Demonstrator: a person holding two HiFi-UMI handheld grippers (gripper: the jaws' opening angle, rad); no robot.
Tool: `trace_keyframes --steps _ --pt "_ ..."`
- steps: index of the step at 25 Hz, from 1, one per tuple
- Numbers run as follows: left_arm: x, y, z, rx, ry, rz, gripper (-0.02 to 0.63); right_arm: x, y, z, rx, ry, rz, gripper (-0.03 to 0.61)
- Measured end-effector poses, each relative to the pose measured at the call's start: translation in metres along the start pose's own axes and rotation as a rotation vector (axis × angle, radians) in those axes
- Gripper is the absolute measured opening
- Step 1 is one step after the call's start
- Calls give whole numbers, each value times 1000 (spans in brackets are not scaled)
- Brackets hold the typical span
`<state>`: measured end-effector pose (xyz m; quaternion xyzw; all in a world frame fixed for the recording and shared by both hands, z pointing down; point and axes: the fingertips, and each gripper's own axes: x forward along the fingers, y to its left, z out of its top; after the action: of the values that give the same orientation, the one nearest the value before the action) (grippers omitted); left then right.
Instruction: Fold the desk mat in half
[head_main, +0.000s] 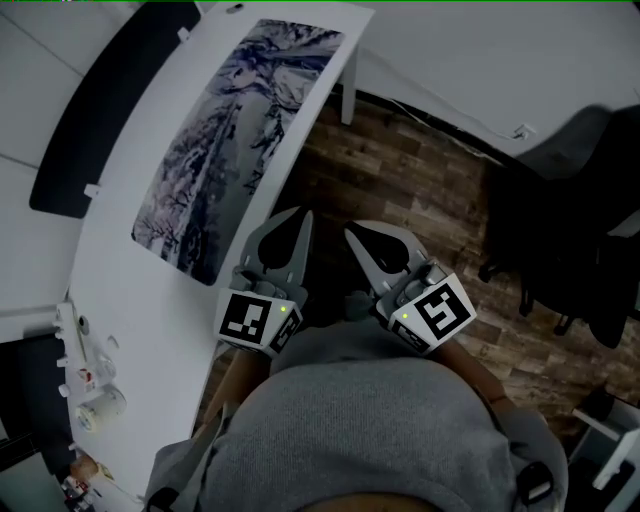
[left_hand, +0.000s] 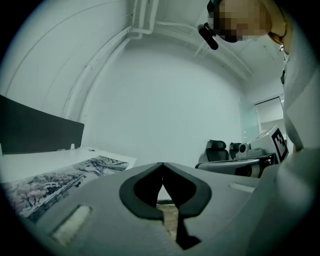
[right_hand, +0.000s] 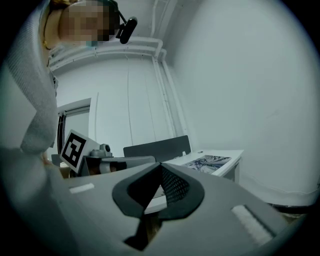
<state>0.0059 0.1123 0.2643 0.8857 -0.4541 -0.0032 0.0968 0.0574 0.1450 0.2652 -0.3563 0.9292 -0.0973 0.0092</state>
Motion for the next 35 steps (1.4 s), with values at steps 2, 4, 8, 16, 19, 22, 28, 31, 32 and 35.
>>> trace_keyframes --steps 2,4,8,16,19,22,28,31,32,35 --pt "21 3 2 0 -5 13 2 3 -22 2 6 6 2 3" --pt "39 5 1 -4 0 20 2 5 -42 4 18 13 -1 2" --pt "66 5 1 -2 8 24 2 9 -74 8 47 6 -4 2" --pt "85 17 6 -5 9 31 2 22 -93 9 59 17 10 2" --pt "89 21 9 -1 9 37 2 21 -97 13 62 5 6 2" --pt "89 31 17 37 -3 73 2 18 -103 14 80 -7 18 2" --pt "74 58 28 30 -32 178 2 9 -110 3 116 8 22 2" --pt "78 60 29 32 -33 167 2 15 -117 6 115 2 19 2" --pt "82 62 31 37 -35 161 2 19 -120 7 110 -1 18 2" --pt "97 73 35 45 -46 150 2 33 -134 10 99 -5 13 3"
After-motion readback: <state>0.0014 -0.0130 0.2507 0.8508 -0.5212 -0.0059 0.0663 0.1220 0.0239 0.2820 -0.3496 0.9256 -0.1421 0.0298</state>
